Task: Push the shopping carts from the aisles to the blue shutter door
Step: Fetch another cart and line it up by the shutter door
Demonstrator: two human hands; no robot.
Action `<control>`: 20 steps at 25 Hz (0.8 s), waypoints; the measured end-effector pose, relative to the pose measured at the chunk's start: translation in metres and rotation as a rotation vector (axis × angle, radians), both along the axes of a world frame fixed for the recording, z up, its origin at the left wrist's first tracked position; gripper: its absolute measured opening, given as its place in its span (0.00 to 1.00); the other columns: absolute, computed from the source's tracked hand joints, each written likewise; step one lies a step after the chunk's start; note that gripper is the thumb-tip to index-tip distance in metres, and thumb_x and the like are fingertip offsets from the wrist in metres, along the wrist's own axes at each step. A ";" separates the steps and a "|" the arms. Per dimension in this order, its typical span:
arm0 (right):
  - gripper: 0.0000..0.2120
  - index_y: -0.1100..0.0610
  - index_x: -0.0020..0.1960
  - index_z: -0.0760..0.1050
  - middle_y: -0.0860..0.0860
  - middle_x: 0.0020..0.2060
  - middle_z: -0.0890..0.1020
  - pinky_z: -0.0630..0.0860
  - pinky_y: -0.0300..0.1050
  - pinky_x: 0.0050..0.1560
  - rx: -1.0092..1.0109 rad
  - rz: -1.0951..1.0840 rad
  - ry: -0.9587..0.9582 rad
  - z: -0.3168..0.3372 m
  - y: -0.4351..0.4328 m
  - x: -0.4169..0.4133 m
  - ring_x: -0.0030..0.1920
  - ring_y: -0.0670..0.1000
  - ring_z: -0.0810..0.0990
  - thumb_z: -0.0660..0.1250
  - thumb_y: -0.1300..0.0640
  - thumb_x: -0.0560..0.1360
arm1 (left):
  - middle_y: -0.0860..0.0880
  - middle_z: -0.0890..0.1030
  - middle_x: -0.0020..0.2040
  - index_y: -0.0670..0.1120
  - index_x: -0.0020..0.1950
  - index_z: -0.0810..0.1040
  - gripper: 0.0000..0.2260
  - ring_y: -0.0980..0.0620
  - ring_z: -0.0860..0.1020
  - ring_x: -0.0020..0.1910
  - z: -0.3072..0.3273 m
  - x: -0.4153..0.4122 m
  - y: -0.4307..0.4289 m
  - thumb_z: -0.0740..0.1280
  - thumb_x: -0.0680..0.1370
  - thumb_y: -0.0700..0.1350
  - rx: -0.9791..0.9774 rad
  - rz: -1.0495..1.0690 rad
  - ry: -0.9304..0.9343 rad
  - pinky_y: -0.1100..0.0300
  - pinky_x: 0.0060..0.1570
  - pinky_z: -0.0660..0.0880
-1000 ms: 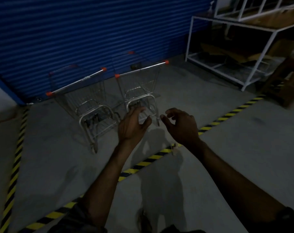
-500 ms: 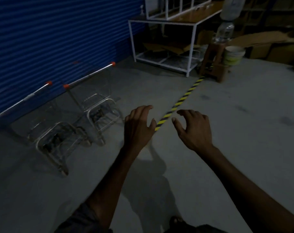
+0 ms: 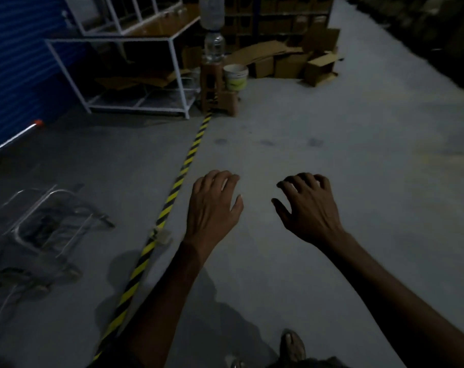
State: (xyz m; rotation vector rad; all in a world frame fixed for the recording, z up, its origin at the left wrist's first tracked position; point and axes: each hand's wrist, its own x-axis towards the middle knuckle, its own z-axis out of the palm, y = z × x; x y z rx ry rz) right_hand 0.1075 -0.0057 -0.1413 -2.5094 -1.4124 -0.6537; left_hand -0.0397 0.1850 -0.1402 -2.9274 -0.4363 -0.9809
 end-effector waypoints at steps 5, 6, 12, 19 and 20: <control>0.14 0.53 0.59 0.78 0.52 0.60 0.80 0.64 0.59 0.66 -0.058 -0.281 0.027 0.004 -0.097 0.016 0.63 0.57 0.75 0.68 0.47 0.77 | 0.48 0.78 0.63 0.47 0.66 0.77 0.18 0.44 0.74 0.65 0.004 0.062 -0.083 0.65 0.78 0.49 0.043 -0.127 0.047 0.47 0.64 0.68; 0.15 0.52 0.60 0.78 0.51 0.60 0.80 0.65 0.58 0.65 -0.017 -0.336 0.076 0.003 -0.121 0.019 0.62 0.56 0.76 0.67 0.45 0.78 | 0.48 0.78 0.64 0.48 0.67 0.77 0.18 0.45 0.75 0.64 0.005 0.075 -0.107 0.66 0.78 0.50 -0.019 -0.146 0.058 0.48 0.62 0.69; 0.18 0.45 0.60 0.78 0.43 0.57 0.82 0.77 0.49 0.54 0.407 -0.588 0.435 0.007 -0.294 0.041 0.54 0.46 0.80 0.65 0.35 0.78 | 0.58 0.80 0.57 0.57 0.65 0.74 0.15 0.54 0.80 0.53 0.015 0.151 -0.269 0.65 0.80 0.58 -0.491 -0.331 0.217 0.57 0.49 0.76; 0.17 0.44 0.58 0.78 0.39 0.51 0.83 0.78 0.46 0.48 0.493 -0.794 0.462 0.002 -0.518 0.055 0.49 0.43 0.82 0.66 0.34 0.78 | 0.57 0.81 0.57 0.57 0.64 0.75 0.14 0.53 0.80 0.55 0.015 0.220 -0.489 0.64 0.80 0.59 -0.384 -0.545 0.280 0.57 0.49 0.76; 0.17 0.44 0.58 0.78 0.39 0.51 0.83 0.78 0.46 0.48 0.499 -0.827 0.462 0.003 -0.546 0.054 0.49 0.43 0.82 0.66 0.34 0.78 | 0.57 0.81 0.57 0.57 0.64 0.75 0.14 0.53 0.80 0.55 0.014 0.229 -0.517 0.64 0.80 0.59 -0.374 -0.580 0.281 0.57 0.49 0.76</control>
